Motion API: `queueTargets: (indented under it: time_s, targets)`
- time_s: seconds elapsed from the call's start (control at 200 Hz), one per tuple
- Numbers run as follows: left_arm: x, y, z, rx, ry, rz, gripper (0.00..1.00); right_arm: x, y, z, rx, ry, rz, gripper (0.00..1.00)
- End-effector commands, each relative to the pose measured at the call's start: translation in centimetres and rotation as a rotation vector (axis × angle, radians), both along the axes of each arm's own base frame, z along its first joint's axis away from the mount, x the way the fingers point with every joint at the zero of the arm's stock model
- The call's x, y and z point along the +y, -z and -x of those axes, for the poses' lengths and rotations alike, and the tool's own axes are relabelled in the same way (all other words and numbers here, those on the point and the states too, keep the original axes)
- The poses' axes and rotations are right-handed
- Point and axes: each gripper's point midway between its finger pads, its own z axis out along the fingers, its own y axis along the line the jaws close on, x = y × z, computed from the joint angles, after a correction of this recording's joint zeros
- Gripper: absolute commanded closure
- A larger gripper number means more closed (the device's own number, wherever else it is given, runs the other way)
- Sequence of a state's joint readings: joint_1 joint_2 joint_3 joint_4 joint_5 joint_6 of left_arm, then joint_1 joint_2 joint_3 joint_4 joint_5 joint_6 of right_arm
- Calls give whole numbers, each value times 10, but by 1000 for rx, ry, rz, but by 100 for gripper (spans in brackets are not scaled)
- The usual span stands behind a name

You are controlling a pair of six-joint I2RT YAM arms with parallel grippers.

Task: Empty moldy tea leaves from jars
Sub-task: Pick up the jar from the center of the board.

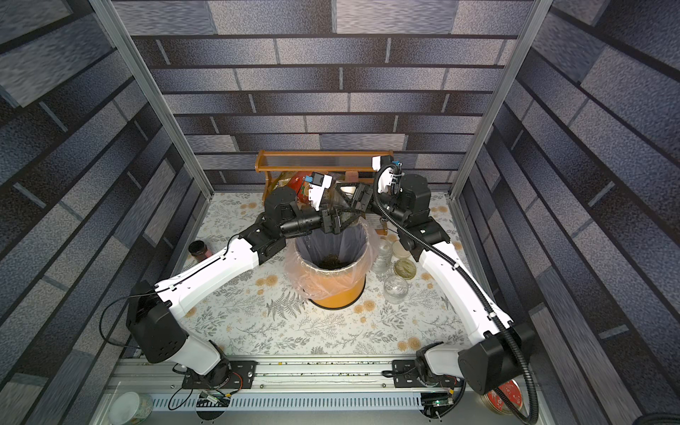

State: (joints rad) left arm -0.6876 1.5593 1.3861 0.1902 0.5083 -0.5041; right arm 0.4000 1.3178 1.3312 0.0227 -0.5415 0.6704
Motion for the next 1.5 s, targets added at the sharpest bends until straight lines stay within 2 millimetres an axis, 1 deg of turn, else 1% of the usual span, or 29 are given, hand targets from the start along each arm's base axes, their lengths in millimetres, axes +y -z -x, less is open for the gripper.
queueTargets:
  time_s: [0.0, 0.08, 0.165, 0.255, 0.331, 0.376, 0.426, 0.441, 0.446, 0.451, 0.511, 0.551, 0.771, 0.917, 1.202, 1.398, 1.498]
  targets:
    - [7, 21, -16, 22, -73, -55, 7, 2, -50, 22, -137, -50, -72, 86]
    - [3, 19, -16, 22, -59, -51, 15, 2, -48, 21, -137, -44, -71, 86]
    - [0, 18, -15, 18, -42, -45, 26, 2, -47, 21, -133, -46, -71, 86]
    - [-1, 16, -13, 7, -31, -39, 42, 3, -46, 21, -131, -48, -70, 86]
    - [0, 16, -13, -6, -32, -44, 52, 2, -44, 22, -130, -47, -66, 85]
    - [3, 17, -13, -18, -38, -52, 57, 2, -43, 22, -128, -50, -64, 80]
    - [6, 17, -13, -34, -49, -60, 60, 3, -40, 23, -124, -56, -58, 64]
    - [8, 17, -14, -41, -53, -64, 61, 3, -40, 23, -124, -58, -56, 60]
    - [8, 17, -14, -44, -55, -65, 61, 3, -40, 23, -125, -59, -55, 56]
    - [8, 17, -14, -45, -55, -67, 61, 3, -40, 23, -125, -59, -55, 56]
    - [14, 17, -14, -80, -77, -92, 63, 4, -37, 24, -116, -63, -43, 42]
    - [17, 17, -14, -106, -90, -114, 64, 4, -36, 24, -115, -63, -33, 36]
    - [32, 12, -14, -238, -143, -211, 66, 0, -25, 22, -74, -33, 31, 18]
    - [39, 12, -13, -322, -179, -287, 68, -3, -21, 21, -46, -16, 70, 12]
    - [56, 4, -18, -443, -279, -334, 70, -7, -15, 18, 2, 15, 113, 2]
    - [62, -1, -22, -509, -330, -359, 70, -9, -13, 14, 32, 36, 140, 0]
    - [64, -5, -23, -530, -352, -365, 70, -10, -6, 9, 58, 51, 164, 0]
